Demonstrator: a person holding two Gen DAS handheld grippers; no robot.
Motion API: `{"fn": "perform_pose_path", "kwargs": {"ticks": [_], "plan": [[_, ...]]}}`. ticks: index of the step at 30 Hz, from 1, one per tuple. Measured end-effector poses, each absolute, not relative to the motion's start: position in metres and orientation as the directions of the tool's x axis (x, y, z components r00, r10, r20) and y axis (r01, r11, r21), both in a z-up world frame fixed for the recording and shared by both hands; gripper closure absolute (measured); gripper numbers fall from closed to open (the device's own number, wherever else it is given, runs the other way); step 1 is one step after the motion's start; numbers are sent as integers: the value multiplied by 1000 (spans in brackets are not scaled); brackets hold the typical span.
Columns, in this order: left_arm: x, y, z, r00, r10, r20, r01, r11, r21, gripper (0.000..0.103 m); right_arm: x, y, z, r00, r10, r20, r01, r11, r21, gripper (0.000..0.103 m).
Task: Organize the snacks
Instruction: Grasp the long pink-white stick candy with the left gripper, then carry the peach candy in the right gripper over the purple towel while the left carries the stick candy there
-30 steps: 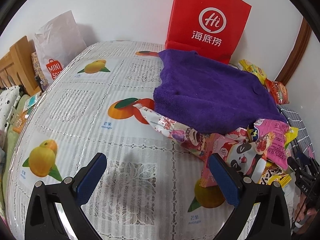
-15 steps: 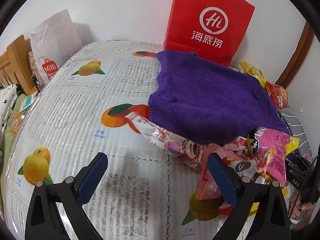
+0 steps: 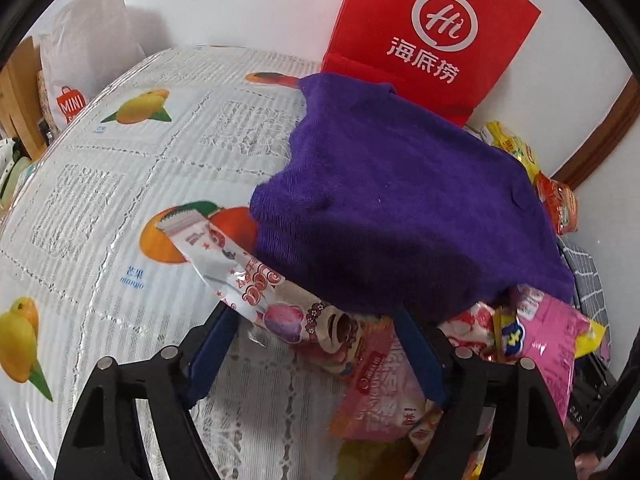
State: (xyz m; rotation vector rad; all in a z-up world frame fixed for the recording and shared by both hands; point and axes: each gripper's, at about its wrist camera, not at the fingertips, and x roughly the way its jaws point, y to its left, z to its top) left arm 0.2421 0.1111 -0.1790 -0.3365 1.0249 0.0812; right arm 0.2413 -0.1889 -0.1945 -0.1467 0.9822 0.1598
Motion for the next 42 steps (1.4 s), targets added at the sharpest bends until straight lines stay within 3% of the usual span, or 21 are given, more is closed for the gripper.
{"fn": "perform_pose_path", "kwargs": {"ticks": [3, 6, 10, 24, 42], "plan": [[243, 110, -179, 523, -86, -848, -222, 947, -233, 46, 242, -191, -195, 542, 79, -837, -200, 979, -38, 50], [239, 114, -178, 523, -104, -846, -217, 944, -250, 70, 242, -190, -195, 545, 73, -836, -202, 978, -46, 50], [225, 120, -176, 525, -129, -841, -206, 940, -273, 78, 241, -186, -194, 551, 54, -833, -202, 977, -70, 51], [163, 121, -128, 594, -143, -792, -105, 962, -252, 80, 206, -190, -185, 568, -23, -823, -88, 992, -89, 53], [163, 106, -73, 674, -134, -726, -42, 975, -218, 80, 197, -184, -78, 691, -43, -721, 3, 998, -58, 53]]}}
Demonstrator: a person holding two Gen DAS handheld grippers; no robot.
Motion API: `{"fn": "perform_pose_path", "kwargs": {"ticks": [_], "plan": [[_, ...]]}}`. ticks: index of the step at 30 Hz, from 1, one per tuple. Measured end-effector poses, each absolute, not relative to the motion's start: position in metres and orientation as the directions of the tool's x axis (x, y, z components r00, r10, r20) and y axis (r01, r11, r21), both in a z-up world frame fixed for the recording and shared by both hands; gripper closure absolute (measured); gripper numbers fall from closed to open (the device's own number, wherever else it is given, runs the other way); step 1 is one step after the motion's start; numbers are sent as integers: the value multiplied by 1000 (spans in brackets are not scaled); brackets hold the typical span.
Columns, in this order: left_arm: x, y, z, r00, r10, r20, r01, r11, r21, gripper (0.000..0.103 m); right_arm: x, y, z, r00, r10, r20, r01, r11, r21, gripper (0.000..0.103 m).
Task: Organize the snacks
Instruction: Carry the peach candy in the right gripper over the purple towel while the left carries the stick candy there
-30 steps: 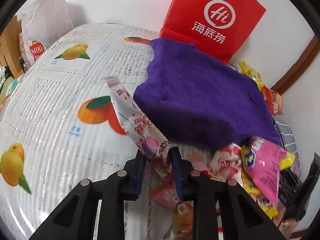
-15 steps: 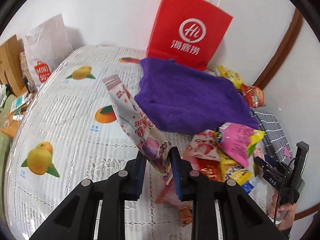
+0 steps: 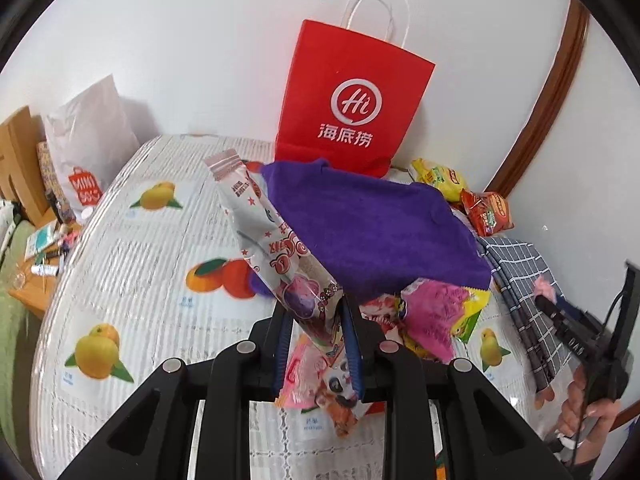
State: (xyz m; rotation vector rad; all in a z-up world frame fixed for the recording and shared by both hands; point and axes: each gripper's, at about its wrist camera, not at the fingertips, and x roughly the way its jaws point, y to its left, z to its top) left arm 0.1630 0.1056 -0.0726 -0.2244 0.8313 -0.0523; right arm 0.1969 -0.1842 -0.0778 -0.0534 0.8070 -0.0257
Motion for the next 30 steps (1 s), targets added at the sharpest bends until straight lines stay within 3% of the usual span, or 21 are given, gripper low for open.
{"fn": "perform_pose_path", "kwargs": {"ticks": [17, 30], "plan": [[254, 73, -50, 675, -101, -730, 5, 991, -132, 80, 302, -154, -34, 729, 35, -684, -60, 998, -14, 53], [330, 59, -44, 680, -114, -724, 19, 990, -138, 80, 380, -133, -35, 712, 77, -698, -118, 993, -10, 53]]}}
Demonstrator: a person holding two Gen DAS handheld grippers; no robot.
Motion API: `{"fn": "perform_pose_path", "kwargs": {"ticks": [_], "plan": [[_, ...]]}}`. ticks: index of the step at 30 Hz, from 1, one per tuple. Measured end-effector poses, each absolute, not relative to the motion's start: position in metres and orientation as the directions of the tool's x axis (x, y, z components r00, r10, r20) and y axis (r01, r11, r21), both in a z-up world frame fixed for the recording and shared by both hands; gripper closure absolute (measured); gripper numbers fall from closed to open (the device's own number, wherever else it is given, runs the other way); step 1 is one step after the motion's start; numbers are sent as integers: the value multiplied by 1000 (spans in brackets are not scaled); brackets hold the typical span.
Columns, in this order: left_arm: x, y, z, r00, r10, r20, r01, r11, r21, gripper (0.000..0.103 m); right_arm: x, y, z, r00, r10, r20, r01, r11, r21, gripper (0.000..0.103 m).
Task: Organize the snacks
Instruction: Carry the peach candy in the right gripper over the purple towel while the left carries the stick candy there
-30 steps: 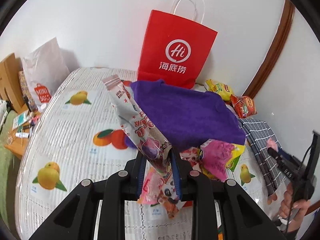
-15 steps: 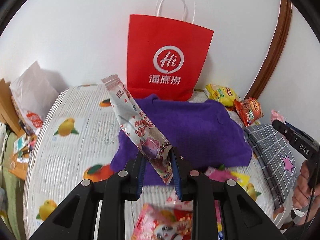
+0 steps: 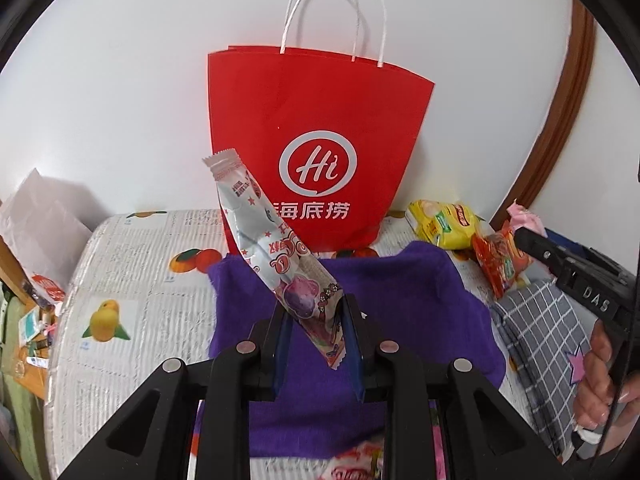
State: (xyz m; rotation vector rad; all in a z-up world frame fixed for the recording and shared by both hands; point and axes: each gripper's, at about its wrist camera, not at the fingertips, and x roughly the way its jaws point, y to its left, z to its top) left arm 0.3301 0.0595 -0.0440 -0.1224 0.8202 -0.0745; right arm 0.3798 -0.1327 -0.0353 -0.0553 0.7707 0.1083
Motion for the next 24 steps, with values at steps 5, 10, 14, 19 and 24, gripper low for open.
{"fn": "perform_pose_path", "kwargs": {"ticks": [5, 10, 14, 19, 24], "plan": [[348, 63, -62, 655, -120, -746, 4, 988, -155, 80, 399, -128, -57, 680, 78, -729, -130, 991, -15, 53], [358, 68, -76, 629, -111, -769, -6, 989, -147, 80, 414, -127, -79, 630, 79, -772, -135, 991, -9, 53], [362, 74, -81, 625, -103, -774, -20, 989, -147, 80, 419, -131, -94, 577, 107, -810, -161, 987, 16, 53], [364, 78, -88, 608, -111, -786, -25, 987, -158, 80, 428, -134, -118, 499, 93, -861, -155, 988, 17, 53], [366, 81, -91, 600, -104, -793, -28, 988, -152, 80, 435, -135, -142, 432, 86, -898, -162, 987, 17, 53]]}}
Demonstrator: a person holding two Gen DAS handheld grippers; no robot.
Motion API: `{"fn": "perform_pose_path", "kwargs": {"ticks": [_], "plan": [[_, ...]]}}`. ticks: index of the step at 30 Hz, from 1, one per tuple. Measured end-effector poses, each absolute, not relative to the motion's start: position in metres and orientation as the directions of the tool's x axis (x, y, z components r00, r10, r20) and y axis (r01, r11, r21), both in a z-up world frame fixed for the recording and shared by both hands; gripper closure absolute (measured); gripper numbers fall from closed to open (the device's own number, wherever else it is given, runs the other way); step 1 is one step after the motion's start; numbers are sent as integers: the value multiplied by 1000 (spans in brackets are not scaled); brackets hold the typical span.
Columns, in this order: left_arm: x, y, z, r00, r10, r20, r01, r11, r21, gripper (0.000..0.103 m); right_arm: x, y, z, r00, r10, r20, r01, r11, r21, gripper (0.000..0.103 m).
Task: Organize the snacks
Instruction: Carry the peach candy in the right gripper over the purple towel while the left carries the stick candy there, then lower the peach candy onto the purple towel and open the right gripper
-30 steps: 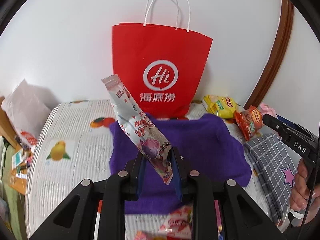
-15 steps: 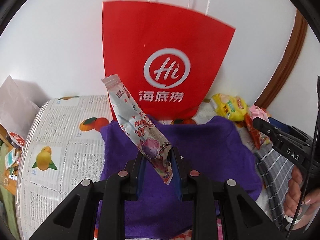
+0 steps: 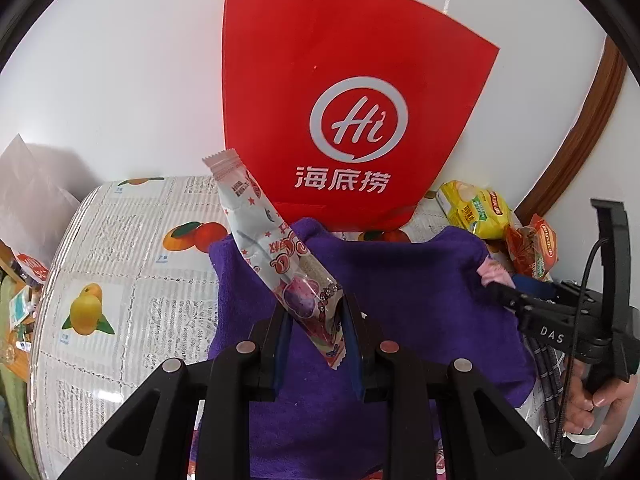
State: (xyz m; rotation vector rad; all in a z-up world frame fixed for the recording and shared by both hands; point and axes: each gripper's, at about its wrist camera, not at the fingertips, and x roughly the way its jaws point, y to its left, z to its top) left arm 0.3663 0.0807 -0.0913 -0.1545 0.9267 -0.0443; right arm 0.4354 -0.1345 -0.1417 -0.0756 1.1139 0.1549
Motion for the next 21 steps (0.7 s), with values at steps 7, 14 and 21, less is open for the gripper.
{"fn": "perform_pose_path", "kwargs": {"ticks": [7, 14, 21], "plan": [[371, 84, -99, 584, -91, -806, -47, 988, -146, 80, 443, -138, -163, 387, 45, -921, -135, 991, -8, 53], [373, 83, -104, 573, -81, -815, -51, 990, -135, 79, 446, -142, -174, 358, 42, -933, -117, 993, 0, 53], [374, 80, -108, 564, -74, -822, -49, 991, -124, 79, 447, -139, -184, 329, 35, -944, -130, 992, -8, 52]]}}
